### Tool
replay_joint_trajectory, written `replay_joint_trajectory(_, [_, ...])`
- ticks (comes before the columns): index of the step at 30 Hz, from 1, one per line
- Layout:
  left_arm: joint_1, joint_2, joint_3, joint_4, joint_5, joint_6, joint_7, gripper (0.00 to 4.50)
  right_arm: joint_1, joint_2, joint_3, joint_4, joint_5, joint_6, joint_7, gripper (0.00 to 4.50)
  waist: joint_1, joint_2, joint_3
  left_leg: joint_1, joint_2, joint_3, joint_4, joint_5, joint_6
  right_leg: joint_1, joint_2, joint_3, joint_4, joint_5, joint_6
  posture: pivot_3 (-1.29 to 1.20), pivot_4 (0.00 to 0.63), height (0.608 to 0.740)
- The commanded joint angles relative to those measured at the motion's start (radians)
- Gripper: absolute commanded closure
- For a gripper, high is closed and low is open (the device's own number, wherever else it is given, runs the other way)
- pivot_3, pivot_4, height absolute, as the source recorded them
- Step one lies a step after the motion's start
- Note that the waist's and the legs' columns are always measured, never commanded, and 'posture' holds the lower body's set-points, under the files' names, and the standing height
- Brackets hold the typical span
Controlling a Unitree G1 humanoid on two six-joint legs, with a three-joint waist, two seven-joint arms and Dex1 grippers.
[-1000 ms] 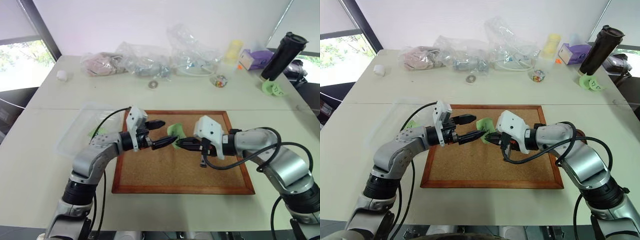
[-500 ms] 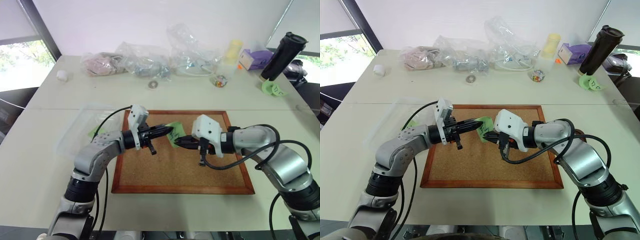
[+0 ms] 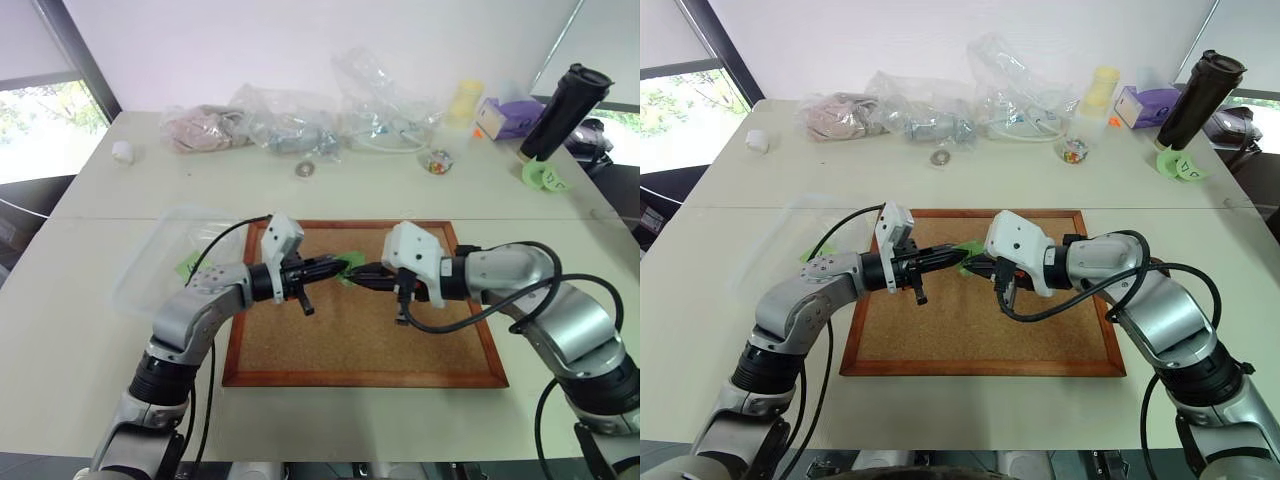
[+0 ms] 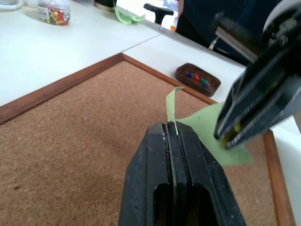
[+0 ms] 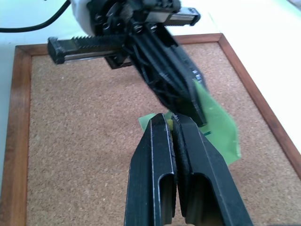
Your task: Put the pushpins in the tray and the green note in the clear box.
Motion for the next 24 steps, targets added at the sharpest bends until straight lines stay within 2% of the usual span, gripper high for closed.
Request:
replay_joint_trajectory(1, [0.016,0.009,-0.01,-0.006,0.015,-0.038,-0.023,4.49,-0.031,0.001,-0.07,-0.045,0.027,0.012,-0.022,4.5,0.0,0.0,0.0,0.0,0.0,0.0,0.0,0.0,0.0,0.0,0.0,0.0,0.0,0.0,0.0,0.0,0.15,0.74])
replay_joint_trajectory(11, [0.032,0.027,-0.013,0.024,0.048,-0.077,-0.043,4.49,-0.036,-0.016,-0.19,-0.055,0.101,0.081,-0.058,4.5,0.0,0.0,0.0,0.0,0.0,0.0,0.0,-0.001,0.002,0.0,0.0,0.0,0.0,0.0,0.0,0.0,0.15,0.74])
replay_joint_trajectory(13, [0.032,0.027,0.0,0.026,0.044,-0.075,-0.037,4.49,-0.006,-0.036,-0.262,-0.053,0.12,0.102,-0.071,4.5,0.002,0.0,0.0,0.0,0.0,0.0,0.0,-0.002,0.003,0.0,0.0,0.0,0.0,0.0,0.0,0.0,0.15,0.74])
replay_joint_trajectory(17, [0.028,0.026,0.037,0.024,0.024,-0.059,-0.022,4.49,0.107,-0.083,-0.464,-0.013,0.139,0.14,-0.102,4.5,0.006,0.0,0.0,-0.001,0.0,-0.001,0.0,-0.002,0.004,0.0,0.0,0.0,0.0,0.0,0.0,0.0,0.15,0.74])
replay_joint_trajectory(21, [0.03,0.026,0.044,0.014,0.018,-0.056,-0.028,4.49,0.293,-0.156,-0.658,0.099,0.085,0.108,-0.08,4.5,0.003,0.0,0.0,0.0,0.0,0.0,0.0,-0.003,0.005,0.001,0.0,0.0,-0.001,0.0,0.0,0.0,0.15,0.74])
replay_joint_trajectory(24, [0.035,0.03,0.023,0.01,0.036,-0.073,-0.04,4.49,0.387,-0.183,-0.711,0.18,0.046,0.055,-0.073,4.5,0.005,0.0,0.0,0.001,0.0,0.0,0.0,-0.003,0.005,0.002,0.0,0.0,-0.001,0.0,0.0,0.0,0.15,0.74])
